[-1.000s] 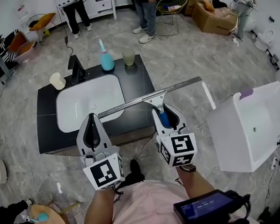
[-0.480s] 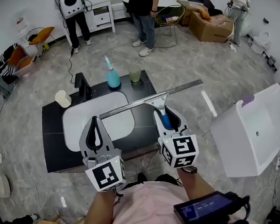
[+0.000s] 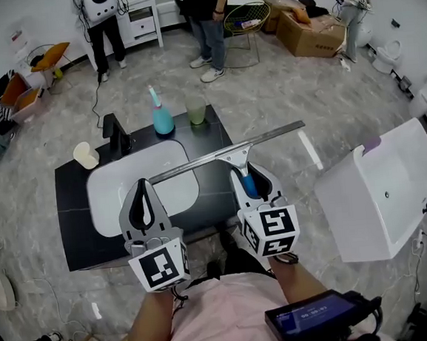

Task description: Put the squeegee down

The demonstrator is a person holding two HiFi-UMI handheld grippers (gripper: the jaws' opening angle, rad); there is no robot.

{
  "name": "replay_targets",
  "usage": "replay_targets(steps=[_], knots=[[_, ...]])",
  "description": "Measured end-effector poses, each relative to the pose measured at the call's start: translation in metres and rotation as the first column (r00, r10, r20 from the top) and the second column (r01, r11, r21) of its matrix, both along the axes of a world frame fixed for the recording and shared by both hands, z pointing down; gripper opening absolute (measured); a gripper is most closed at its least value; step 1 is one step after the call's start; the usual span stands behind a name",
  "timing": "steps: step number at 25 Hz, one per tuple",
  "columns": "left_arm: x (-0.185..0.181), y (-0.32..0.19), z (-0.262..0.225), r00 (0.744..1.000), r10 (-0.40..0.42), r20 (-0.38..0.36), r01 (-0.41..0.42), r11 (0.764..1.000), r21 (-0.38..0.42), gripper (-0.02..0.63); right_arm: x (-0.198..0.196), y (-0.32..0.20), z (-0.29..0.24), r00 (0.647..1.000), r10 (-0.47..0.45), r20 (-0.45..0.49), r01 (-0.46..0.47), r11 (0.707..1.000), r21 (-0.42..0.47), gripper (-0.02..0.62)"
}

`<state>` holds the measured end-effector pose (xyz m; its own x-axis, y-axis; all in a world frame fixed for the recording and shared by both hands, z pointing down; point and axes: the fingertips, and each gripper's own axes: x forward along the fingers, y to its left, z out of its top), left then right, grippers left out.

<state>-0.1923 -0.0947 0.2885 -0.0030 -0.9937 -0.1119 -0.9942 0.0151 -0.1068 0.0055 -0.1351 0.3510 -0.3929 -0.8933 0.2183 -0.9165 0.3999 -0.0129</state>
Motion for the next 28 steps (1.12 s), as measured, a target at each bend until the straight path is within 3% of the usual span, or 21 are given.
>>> replay_targets(steps=[8,28], knots=[[0.016,-0.022,0.005,1.000,0.005,0.011,-0.005,1.000,0.002,0.009,0.012,-0.020,0.009,1.000,-0.003,0.010,0.003,1.000,-0.019,0.124],[0.012,-0.043,0.028,0.999,-0.029,0.017,0.030,0.997,-0.076,0.009,0.016,-0.045,0.050,1.000,-0.010,-0.015,0.008,0.992,-0.122,0.124]])
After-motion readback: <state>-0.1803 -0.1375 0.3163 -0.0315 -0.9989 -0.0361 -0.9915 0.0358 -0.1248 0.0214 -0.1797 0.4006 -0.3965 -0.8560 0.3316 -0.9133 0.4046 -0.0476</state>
